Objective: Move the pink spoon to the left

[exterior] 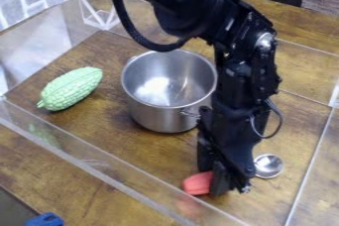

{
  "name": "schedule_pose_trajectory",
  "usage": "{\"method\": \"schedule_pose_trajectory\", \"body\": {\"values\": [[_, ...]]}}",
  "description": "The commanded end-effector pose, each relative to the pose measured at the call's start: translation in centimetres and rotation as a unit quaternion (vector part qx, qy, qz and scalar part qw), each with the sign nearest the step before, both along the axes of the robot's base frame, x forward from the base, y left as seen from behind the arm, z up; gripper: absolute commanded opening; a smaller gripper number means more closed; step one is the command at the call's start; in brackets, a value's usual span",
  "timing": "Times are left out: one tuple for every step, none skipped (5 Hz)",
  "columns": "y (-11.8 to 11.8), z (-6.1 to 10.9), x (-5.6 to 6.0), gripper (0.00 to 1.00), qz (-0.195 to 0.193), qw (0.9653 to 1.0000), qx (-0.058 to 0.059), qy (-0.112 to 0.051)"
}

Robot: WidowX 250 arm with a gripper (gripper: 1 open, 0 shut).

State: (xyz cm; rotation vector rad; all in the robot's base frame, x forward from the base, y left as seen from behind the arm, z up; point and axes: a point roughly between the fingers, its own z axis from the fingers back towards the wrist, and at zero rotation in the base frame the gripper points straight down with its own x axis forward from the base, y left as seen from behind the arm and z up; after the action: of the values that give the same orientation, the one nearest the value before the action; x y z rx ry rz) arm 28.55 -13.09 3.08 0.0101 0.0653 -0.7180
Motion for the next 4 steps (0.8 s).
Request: {"method": "schedule_pose_trajectory", "body": {"values": [[0.3, 4.1, 1.1, 0.0, 0.009, 0.9989, -0.008, -0.045], [0.6, 5.6, 1.1, 0.0, 0.014, 0.9987, 0.003, -0.049], [1.1, 7.8, 1.4, 0.0, 0.027, 0.9975, 0.018, -0.063], [2.1, 10.0, 1.8, 0.0, 0.048, 0.9951, 0.036, -0.079]]}}
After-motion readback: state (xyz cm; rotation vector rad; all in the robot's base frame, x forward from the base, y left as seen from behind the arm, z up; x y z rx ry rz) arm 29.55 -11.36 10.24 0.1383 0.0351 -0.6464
